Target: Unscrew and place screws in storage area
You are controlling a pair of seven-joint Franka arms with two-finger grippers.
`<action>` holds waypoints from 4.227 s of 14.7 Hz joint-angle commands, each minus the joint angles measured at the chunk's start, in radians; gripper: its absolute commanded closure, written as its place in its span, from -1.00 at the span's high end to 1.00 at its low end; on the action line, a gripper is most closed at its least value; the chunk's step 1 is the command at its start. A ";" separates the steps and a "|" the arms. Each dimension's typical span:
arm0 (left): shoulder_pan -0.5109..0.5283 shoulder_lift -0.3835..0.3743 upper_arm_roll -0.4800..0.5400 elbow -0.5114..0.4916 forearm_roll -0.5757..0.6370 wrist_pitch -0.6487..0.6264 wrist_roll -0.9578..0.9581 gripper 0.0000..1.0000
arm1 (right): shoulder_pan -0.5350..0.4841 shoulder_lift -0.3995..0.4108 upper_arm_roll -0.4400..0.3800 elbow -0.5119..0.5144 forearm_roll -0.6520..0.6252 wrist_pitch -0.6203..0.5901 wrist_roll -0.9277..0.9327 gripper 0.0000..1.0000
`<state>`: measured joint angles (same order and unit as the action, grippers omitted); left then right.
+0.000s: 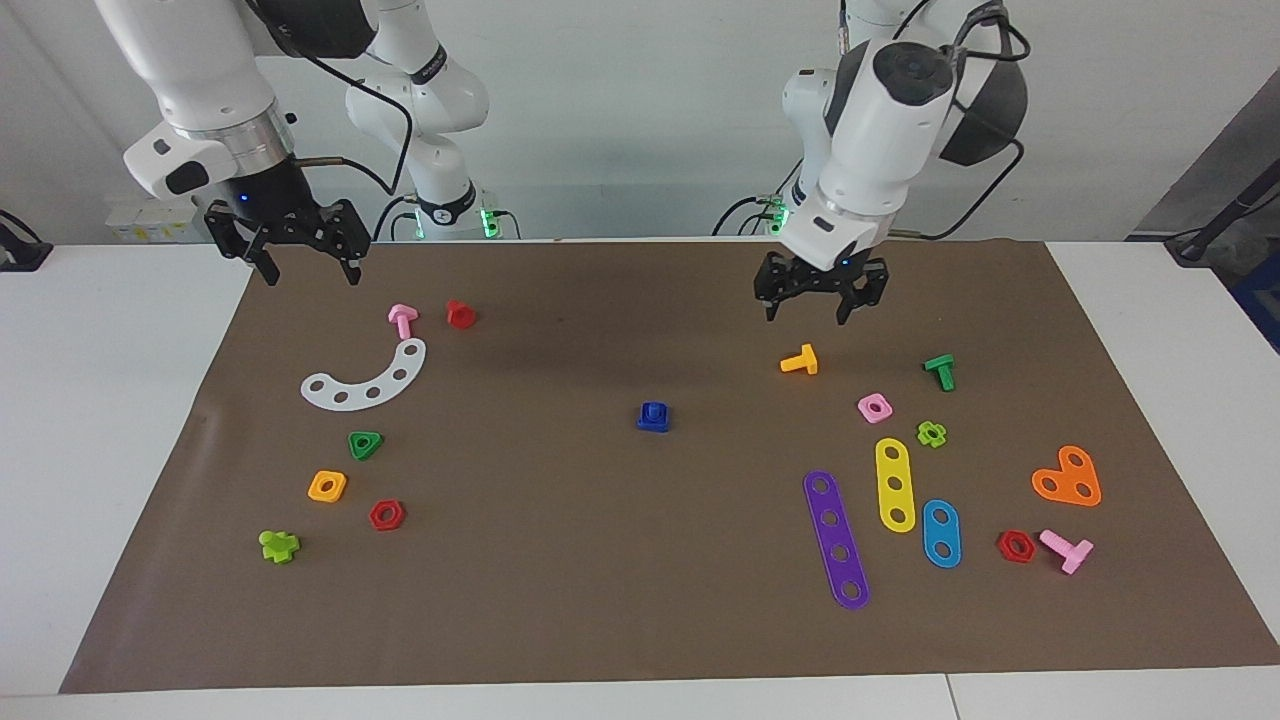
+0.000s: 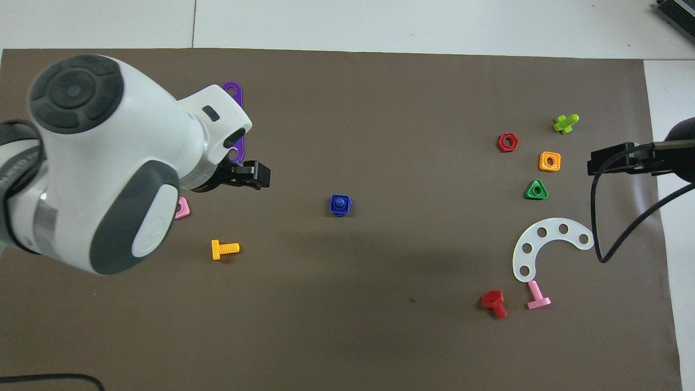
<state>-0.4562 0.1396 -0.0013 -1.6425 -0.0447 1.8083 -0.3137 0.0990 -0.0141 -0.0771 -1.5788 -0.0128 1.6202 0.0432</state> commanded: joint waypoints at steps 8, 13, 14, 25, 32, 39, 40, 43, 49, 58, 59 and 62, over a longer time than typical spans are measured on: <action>-0.176 0.303 0.021 0.095 0.000 0.282 -0.156 0.98 | -0.005 -0.020 0.000 -0.018 0.019 -0.006 -0.031 1.00; -0.205 0.353 0.020 0.078 0.046 0.385 -0.153 0.97 | -0.005 -0.020 0.000 -0.018 0.019 -0.006 -0.031 1.00; -0.206 0.353 0.020 0.061 0.049 0.399 -0.151 0.96 | -0.005 -0.020 0.000 -0.018 0.019 -0.006 -0.031 1.00; -0.239 0.356 0.014 -0.057 0.057 0.503 -0.145 0.86 | -0.005 -0.020 0.000 -0.018 0.019 -0.008 -0.031 1.00; -0.236 0.360 0.015 -0.072 0.057 0.519 -0.133 0.76 | -0.005 -0.020 0.000 -0.018 0.019 -0.006 -0.031 1.00; -0.237 0.356 0.014 -0.096 0.057 0.525 -0.125 0.68 | -0.005 -0.020 0.000 -0.018 0.019 -0.006 -0.031 1.00; -0.237 0.356 0.014 -0.096 0.057 0.525 -0.123 0.66 | -0.005 -0.020 0.000 -0.018 0.019 -0.006 -0.031 1.00; -0.237 0.356 0.014 -0.092 0.057 0.522 -0.123 0.62 | -0.005 -0.020 0.000 -0.018 0.019 -0.006 -0.031 1.00; -0.236 0.356 0.014 -0.083 0.057 0.513 -0.122 0.53 | -0.005 -0.020 0.000 -0.018 0.019 -0.006 -0.031 1.00; -0.233 0.356 0.014 -0.080 0.057 0.497 -0.120 0.27 | -0.005 -0.020 0.000 -0.018 0.019 -0.006 -0.031 1.00; -0.233 0.356 0.014 -0.077 0.057 0.491 -0.120 0.21 | -0.005 -0.020 0.000 -0.018 0.019 -0.006 -0.031 1.00; -0.233 0.356 0.014 -0.074 0.057 0.488 -0.120 0.09 | -0.005 -0.020 0.000 -0.018 0.019 -0.006 -0.031 1.00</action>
<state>-0.6775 0.5077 -0.0009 -1.7078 -0.0023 2.3047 -0.4377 0.0990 -0.0148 -0.0771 -1.5789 -0.0126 1.6201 0.0432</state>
